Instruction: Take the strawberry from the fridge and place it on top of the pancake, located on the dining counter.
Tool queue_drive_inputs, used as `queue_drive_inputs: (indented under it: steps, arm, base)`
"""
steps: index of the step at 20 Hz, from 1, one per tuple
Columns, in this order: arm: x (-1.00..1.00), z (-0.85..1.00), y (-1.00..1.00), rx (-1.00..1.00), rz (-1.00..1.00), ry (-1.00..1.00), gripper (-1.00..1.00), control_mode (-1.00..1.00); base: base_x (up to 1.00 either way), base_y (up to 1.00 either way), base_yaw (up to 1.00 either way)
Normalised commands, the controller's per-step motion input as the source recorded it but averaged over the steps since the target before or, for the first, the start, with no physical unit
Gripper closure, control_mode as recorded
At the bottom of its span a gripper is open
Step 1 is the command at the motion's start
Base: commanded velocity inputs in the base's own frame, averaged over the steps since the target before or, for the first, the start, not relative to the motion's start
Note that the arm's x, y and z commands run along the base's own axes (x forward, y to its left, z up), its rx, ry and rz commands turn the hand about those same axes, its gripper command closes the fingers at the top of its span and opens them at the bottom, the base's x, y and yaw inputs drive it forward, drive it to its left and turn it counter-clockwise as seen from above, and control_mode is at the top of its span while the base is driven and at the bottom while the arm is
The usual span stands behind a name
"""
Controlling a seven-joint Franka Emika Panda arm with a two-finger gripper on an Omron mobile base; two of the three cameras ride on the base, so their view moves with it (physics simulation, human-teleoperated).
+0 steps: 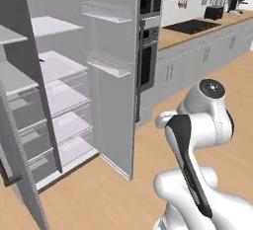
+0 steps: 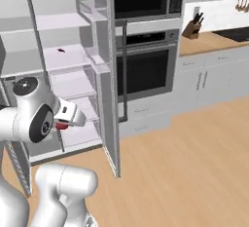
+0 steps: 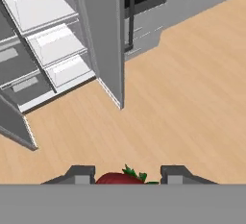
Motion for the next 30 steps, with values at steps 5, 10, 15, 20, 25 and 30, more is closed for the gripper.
queue_drive_inputs:
  steps: [5,10,15,20,25,30]
  arm:
    - [0.0,0.0,0.0,0.0,0.0,0.0,1.0,1.0]
    - [0.0,0.0,0.0,0.0,0.0,0.0,1.0,1.0]
    - [0.0,0.0,0.0,0.0,0.0,0.0,1.0,1.0]
    - [0.0,0.0,0.0,0.0,0.0,0.0,1.0,1.0]
    - [0.0,0.0,0.0,0.0,0.0,0.0,1.0,1.0]
    - [0.0,0.0,0.0,0.0,0.0,0.0,1.0,1.0]
  base:
    - [-0.74,-0.02,-0.74]
    - [-0.47,-0.2,-0.71]
    - [-0.02,-0.86,-0.56]
    - [0.01,-1.0,-0.3]
    - [0.18,-1.0,-0.05]
    - [0.34,-1.0,0.0]
